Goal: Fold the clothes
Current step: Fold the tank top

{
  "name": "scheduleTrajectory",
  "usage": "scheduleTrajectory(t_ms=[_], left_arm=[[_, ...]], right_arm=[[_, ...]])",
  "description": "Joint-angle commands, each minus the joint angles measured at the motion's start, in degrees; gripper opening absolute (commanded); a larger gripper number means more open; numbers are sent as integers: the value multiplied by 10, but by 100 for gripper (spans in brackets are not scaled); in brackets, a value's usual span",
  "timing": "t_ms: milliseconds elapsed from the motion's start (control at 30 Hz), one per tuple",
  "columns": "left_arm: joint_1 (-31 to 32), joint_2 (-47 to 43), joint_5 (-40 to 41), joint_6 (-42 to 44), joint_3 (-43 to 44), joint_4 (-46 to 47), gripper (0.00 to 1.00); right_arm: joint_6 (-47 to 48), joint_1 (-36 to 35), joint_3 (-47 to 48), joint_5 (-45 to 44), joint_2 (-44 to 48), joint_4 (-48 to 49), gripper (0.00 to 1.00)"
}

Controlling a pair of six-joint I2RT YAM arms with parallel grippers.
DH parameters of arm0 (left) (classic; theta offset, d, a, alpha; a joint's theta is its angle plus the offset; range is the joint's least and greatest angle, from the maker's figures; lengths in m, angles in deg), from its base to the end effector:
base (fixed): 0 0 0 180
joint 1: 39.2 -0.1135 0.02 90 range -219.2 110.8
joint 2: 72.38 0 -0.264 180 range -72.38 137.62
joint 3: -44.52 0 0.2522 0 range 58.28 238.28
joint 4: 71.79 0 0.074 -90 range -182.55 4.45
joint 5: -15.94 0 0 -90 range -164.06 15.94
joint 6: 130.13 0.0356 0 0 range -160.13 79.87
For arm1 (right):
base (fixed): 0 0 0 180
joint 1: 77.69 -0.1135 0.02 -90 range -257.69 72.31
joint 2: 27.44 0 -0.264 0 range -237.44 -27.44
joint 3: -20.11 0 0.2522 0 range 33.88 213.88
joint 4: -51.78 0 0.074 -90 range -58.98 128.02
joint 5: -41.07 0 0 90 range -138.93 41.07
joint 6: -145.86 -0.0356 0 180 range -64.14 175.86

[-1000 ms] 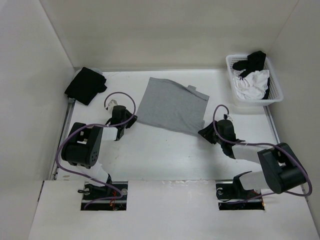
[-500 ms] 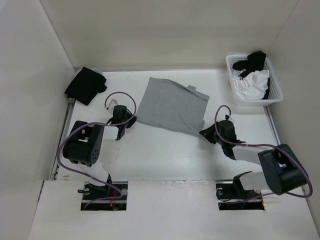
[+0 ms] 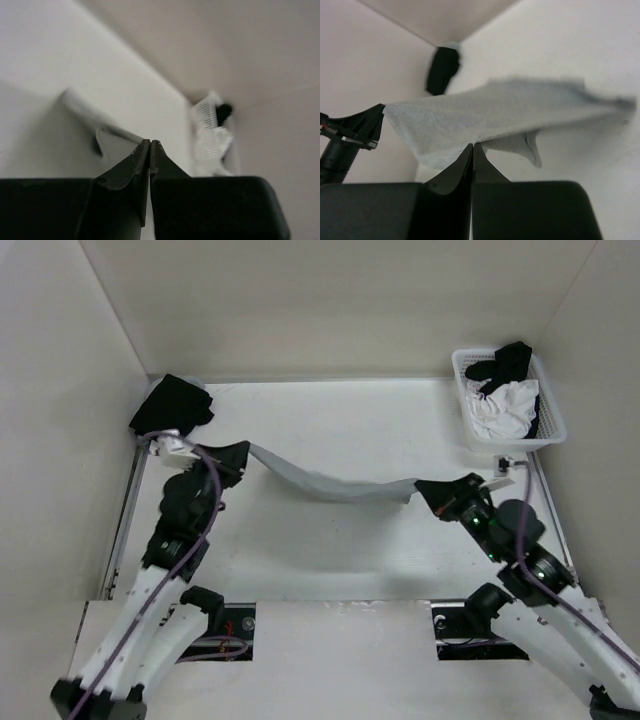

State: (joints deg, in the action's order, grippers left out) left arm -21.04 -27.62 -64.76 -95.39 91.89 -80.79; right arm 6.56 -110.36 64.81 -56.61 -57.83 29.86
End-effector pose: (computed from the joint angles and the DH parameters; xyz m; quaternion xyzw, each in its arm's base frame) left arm 0.1851 -0.0547 0.2987 -0.2876 0.6872 -0.3487 0.5688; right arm 0.1246 0.0742 0.2949 0.1522 0.7365 0.3930 0.5291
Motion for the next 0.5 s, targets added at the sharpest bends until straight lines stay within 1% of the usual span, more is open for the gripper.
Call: scheduleTrajectory(t_ms=[0, 67, 133, 200, 267, 300, 367, 467], left_arm=[[34, -133, 72, 38, 86, -145, 0], [59, -174, 96, 43, 128, -191, 0], [81, -193, 112, 48, 162, -222, 0], [97, -194, 121, 54, 179, -235, 0], [104, -178, 128, 58, 177, -234, 0], [104, -166, 131, 60, 172, -230, 0], [91, -137, 133, 65, 154, -216, 0], [52, -75, 122, 71, 117, -177, 0]], right_arm=[[33, -72, 100, -99, 62, -173, 0], [35, -131, 150, -138, 73, -201, 0], [39, -190, 190, -175, 66, -210, 0], [55, -233, 213, -207, 41, -202, 0], [72, -253, 224, -225, 3, -185, 0], [79, -252, 224, -222, -19, -172, 0], [87, -217, 215, -190, -61, -142, 0], [87, -128, 185, -99, -113, -79, 0]])
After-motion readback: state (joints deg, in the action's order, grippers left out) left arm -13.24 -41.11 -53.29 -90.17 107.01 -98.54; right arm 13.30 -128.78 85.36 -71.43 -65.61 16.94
